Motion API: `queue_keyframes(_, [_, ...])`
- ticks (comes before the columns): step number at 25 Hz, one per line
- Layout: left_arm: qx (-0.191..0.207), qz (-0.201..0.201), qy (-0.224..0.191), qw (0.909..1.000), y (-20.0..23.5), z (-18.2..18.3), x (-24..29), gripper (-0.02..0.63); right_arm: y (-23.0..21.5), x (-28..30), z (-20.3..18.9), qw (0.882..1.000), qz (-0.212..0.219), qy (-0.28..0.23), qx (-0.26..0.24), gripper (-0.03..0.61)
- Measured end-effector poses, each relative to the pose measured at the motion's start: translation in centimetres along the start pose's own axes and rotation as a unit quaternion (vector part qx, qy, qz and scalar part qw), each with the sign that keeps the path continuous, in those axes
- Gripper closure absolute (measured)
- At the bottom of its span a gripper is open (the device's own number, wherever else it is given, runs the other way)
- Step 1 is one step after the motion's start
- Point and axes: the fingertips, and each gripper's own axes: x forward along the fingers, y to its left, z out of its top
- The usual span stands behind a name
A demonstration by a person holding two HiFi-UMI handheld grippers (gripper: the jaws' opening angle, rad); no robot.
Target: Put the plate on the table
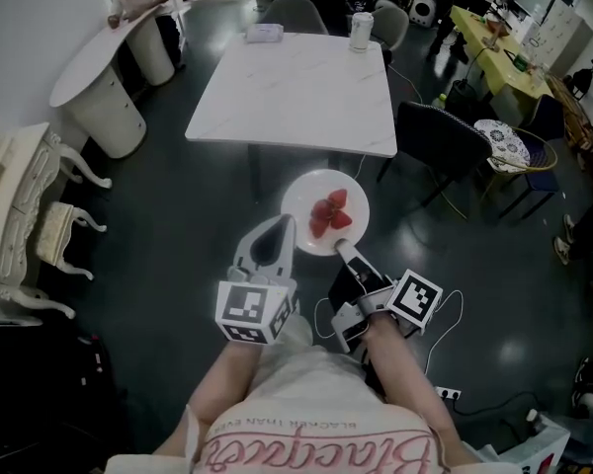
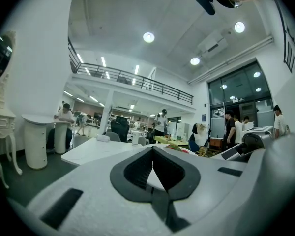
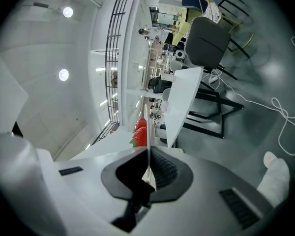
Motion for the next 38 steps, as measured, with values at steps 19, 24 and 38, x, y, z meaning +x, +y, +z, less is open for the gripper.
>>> queue_keyframes(19, [-0.019,-0.024,-0.014,0.9994,10.7,2.0,9.5,0.609,0.4,14.6,4.0,1.0,-0.02,0.002,-0.005,0.566])
queue_keyframes(24, [-0.029,-0.019,-0.011,0.9994,12.1,1.4,11.2,0.609,-0.1,16.5,5.0,1.0,-0.021,0.007,-0.004,0.566])
queue_keyframes(38, [-0.026,-0.004,-0.002,0.9997,16.9,1.6,21.2,0.609,-1.7,25.8,11.5,0.999,-0.029,0.032,-0.001,0.566])
